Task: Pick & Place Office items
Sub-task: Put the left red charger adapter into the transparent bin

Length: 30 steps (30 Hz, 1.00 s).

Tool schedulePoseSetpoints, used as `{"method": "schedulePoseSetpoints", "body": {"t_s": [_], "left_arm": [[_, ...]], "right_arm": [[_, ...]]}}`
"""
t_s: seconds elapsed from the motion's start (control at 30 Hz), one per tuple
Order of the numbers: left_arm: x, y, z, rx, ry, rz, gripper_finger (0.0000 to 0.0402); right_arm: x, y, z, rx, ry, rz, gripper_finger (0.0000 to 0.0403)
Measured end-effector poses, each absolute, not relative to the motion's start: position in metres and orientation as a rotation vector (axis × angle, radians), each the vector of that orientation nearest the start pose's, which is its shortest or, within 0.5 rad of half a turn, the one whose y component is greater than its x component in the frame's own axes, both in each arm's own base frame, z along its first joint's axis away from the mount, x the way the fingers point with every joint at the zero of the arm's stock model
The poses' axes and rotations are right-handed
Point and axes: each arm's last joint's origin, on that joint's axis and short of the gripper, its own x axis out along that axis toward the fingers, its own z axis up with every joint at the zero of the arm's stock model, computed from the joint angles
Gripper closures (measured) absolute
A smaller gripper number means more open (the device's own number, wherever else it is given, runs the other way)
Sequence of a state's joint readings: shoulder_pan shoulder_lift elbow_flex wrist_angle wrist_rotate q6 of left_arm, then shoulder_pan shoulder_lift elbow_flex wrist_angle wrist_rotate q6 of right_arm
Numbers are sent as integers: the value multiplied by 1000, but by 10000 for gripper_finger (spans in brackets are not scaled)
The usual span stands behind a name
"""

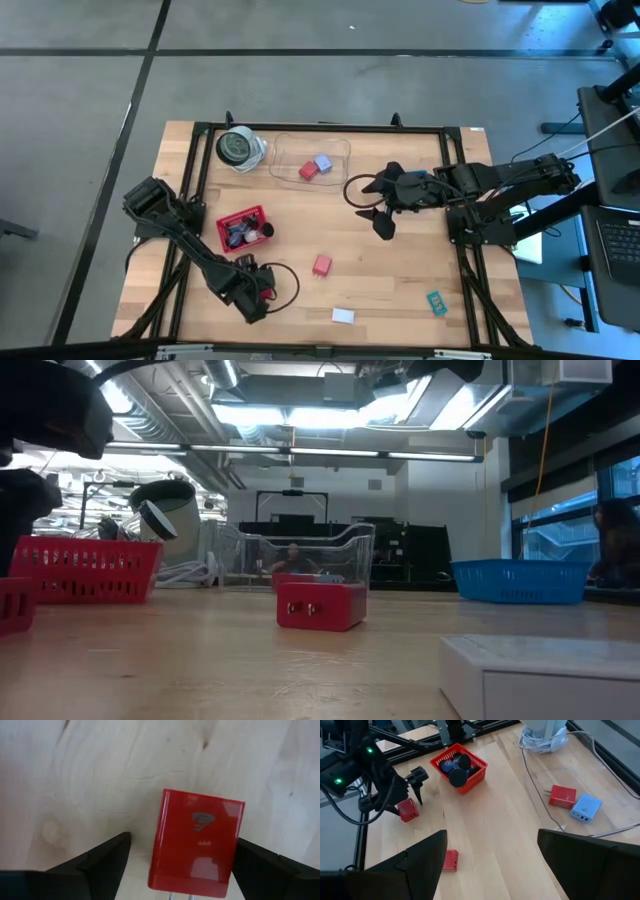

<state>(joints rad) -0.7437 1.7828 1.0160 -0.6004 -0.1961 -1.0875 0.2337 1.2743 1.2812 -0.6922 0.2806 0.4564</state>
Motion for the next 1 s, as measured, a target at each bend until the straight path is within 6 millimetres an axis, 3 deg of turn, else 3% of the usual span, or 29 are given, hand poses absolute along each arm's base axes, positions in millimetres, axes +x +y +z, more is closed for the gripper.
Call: {"method": "schedulePoseSetpoints", "body": {"t_s": [0.3,0.37,0.67,0.9,1.0], "left_arm": [[236,-205,142,-325,1283,254,197],[241,-205,148,-348,1274,230,197],[270,-184,214,-344,1017,197,197],[283,-136,274,-147,765,347,197],[285,-107,291,-44,707,421,197]], "right_arm": [[256,53,357,265,636,-195,89],[256,53,357,265,636,-194,89],[256,53,357,268,642,-189,89],[253,57,354,254,679,-175,89],[252,61,354,251,683,-162,89]]}}
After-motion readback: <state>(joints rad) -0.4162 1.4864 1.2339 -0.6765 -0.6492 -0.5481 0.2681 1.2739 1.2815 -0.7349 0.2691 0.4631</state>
